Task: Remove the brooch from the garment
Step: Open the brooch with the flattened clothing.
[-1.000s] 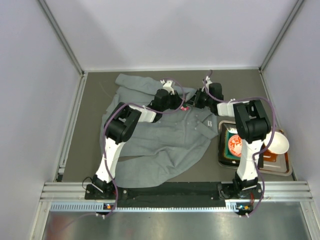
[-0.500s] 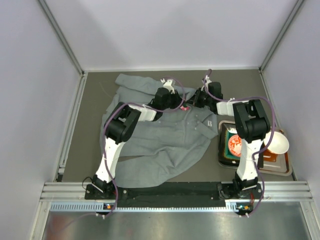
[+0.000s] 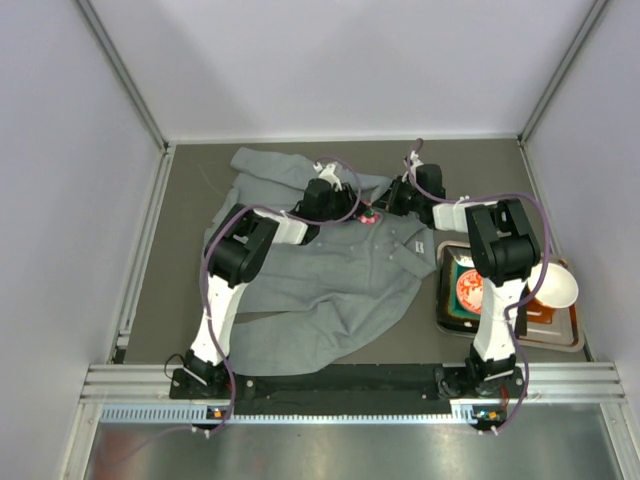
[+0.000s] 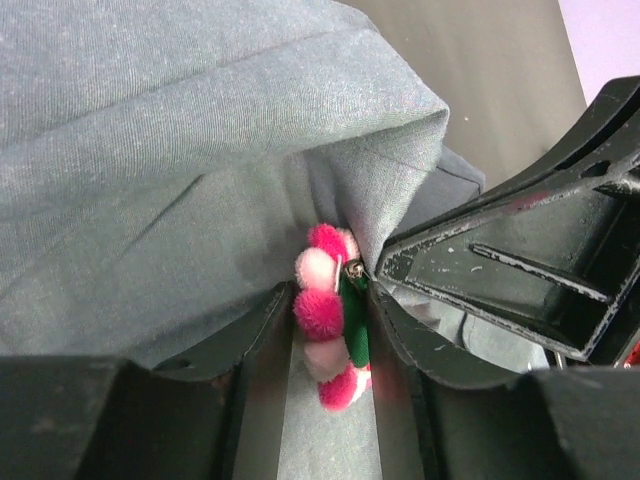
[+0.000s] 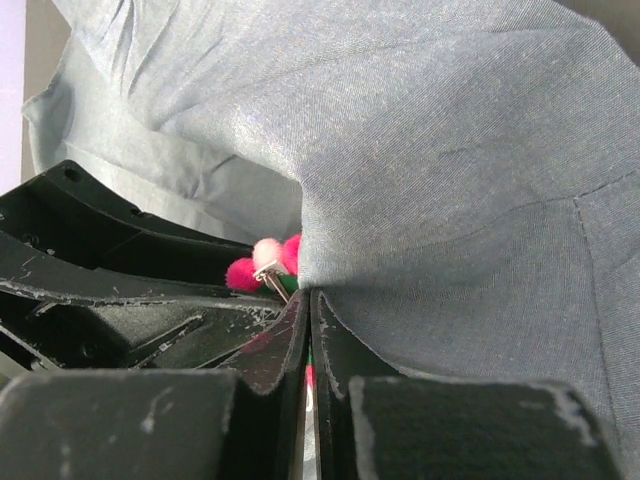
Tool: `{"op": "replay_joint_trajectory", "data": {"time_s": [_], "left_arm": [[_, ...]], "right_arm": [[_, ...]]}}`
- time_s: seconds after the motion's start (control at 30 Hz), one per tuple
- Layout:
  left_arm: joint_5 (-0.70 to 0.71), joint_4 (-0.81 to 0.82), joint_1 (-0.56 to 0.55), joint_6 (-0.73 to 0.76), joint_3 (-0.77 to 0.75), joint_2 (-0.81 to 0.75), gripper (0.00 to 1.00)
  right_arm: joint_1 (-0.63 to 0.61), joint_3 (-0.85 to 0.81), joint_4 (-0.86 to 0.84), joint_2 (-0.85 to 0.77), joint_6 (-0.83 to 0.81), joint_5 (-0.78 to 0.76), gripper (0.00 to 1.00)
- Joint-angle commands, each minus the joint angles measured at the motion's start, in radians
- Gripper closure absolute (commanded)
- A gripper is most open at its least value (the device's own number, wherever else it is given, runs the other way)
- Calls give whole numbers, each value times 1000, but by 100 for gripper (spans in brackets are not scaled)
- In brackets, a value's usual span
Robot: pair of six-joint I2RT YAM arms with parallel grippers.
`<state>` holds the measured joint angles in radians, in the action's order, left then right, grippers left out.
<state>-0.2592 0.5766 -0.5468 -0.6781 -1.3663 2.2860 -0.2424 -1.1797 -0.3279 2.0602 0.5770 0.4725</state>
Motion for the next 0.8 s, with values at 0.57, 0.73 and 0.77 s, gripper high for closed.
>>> {"op": "replay_joint_trajectory", "data": {"time_s": [0.57,0.73,0.77], "left_arm": [[-167,242,54,-307,104,-2,57],[-153,206,58,-304,85,6,60],[-150,206,58,-307,82,7,60]], "right_arm": [[-12,-12,-28,-6,-2,5,100],[-12,-14,-31,-5,1,9,100],[-12,-14,-33,-5,1,9,100]]}}
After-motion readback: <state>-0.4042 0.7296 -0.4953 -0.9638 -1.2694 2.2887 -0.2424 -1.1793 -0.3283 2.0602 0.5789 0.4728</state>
